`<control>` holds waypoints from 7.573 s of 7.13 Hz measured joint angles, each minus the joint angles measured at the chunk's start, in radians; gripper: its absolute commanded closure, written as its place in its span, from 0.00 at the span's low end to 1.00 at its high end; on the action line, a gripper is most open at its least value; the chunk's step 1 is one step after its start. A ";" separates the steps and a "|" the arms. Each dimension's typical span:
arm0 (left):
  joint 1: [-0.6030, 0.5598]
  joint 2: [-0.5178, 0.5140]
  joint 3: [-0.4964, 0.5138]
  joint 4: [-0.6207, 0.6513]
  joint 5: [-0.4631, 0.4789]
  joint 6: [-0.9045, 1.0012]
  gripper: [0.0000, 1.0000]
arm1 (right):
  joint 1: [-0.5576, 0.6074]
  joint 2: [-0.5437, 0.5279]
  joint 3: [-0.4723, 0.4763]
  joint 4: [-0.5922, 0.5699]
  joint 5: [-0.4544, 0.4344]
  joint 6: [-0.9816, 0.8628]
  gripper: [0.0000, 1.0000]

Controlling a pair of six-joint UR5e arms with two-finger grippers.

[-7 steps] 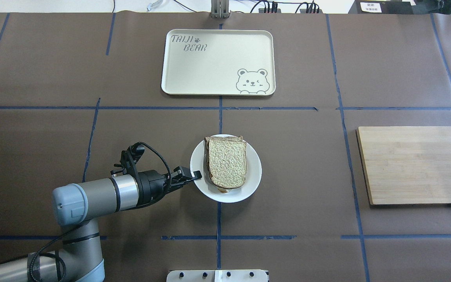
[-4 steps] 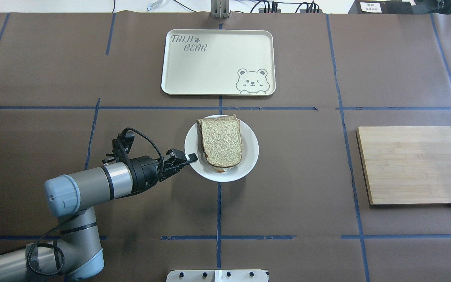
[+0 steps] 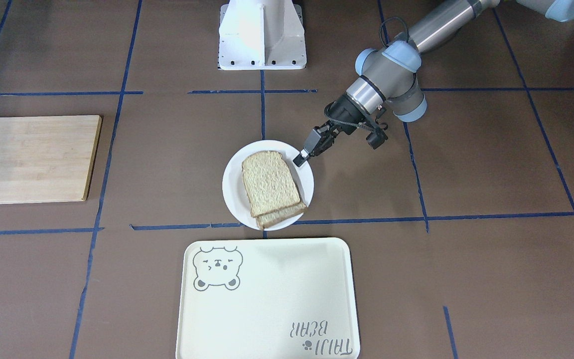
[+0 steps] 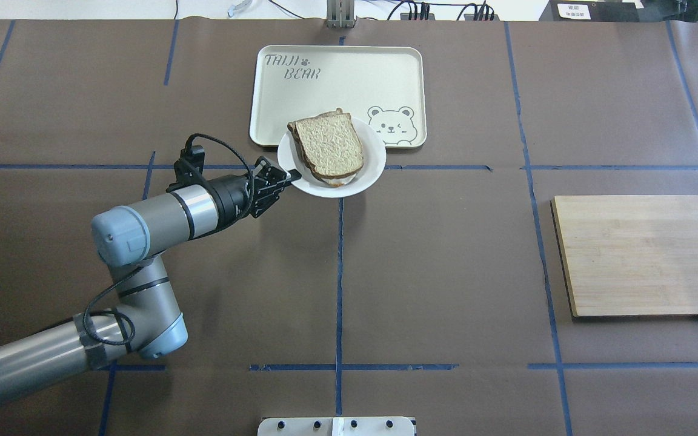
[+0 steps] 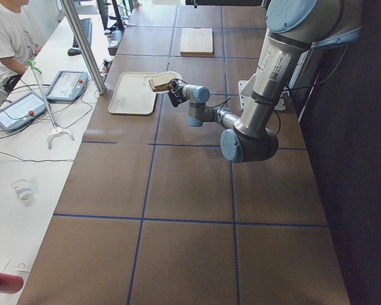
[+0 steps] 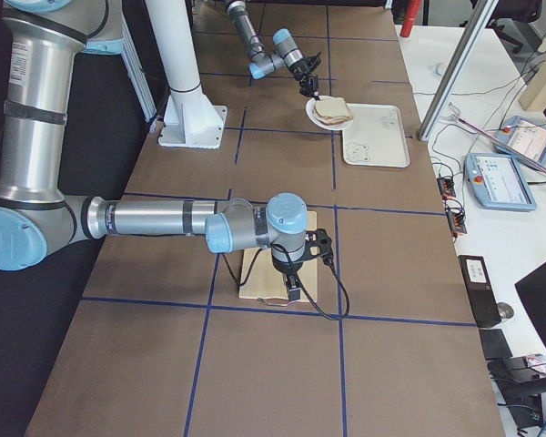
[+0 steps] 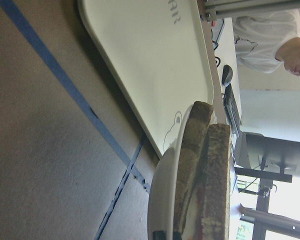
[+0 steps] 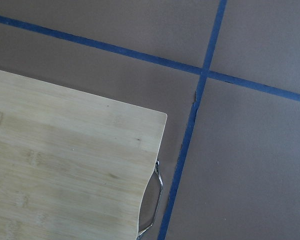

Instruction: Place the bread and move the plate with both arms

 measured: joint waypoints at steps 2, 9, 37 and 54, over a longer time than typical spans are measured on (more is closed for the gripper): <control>-0.084 -0.157 0.240 0.002 0.012 -0.096 1.00 | 0.000 0.000 0.000 0.001 -0.001 0.000 0.00; -0.115 -0.379 0.569 0.000 0.048 -0.120 0.00 | 0.000 0.000 -0.001 0.001 -0.002 0.000 0.00; -1.027 0.605 -0.409 1.566 -0.824 2.312 0.00 | 0.000 -0.008 -0.006 0.002 0.000 0.001 0.00; -1.025 0.605 -0.425 1.564 -0.827 2.313 0.00 | 0.000 -0.009 -0.021 0.004 -0.001 0.001 0.00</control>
